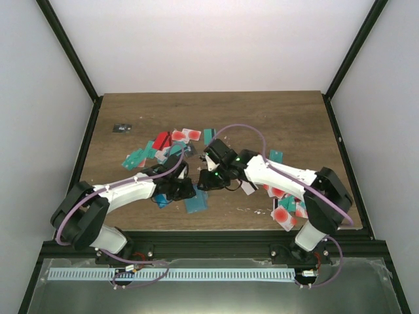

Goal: Put the credit cards into the card holder

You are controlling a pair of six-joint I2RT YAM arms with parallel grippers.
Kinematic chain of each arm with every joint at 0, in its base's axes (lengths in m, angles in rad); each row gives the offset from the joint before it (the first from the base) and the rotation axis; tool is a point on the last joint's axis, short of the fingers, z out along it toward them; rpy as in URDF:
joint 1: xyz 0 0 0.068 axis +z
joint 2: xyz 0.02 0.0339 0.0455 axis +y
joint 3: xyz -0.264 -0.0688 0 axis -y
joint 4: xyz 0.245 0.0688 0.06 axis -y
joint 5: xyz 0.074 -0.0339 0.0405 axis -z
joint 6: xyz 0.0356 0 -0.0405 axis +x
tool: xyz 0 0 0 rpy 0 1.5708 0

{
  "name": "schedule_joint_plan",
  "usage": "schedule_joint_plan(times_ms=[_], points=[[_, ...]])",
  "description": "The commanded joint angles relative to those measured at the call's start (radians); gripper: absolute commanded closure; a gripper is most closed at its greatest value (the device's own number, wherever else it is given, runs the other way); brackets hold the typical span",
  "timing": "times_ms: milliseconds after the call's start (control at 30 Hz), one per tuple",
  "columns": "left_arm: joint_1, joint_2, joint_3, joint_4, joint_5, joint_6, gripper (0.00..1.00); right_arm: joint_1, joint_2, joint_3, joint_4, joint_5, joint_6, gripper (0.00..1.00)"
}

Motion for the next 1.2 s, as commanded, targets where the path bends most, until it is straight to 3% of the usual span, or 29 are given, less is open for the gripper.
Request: schedule_joint_plan(times_ms=[0,200,433,567,867,1167], points=[[-0.005,-0.007,0.031,-0.081,-0.021,0.041,0.71,-0.042,-0.071,-0.052,0.052,-0.029,0.024,0.73],[-0.005,-0.027,0.079,-0.141,-0.022,0.079,0.71,-0.06,-0.178,-0.15,0.129,-0.063,0.027,0.74],[-0.004,0.071,0.097,-0.129,-0.003,0.122,0.73,-0.06,-0.322,-0.432,0.481,-0.222,0.185,0.77],[-0.005,0.116,0.108,-0.119,0.013,0.121,0.73,-0.06,-0.369,-0.621,0.805,-0.276,0.359,0.84],[-0.005,0.132,0.119,-0.136,0.03,0.136,0.75,-0.059,-0.257,-0.82,1.322,-0.291,0.58,0.98],[-0.005,0.154,0.142,-0.143,0.044,0.129,0.75,-0.06,-0.097,-0.849,1.511,-0.241,0.686,0.99]])
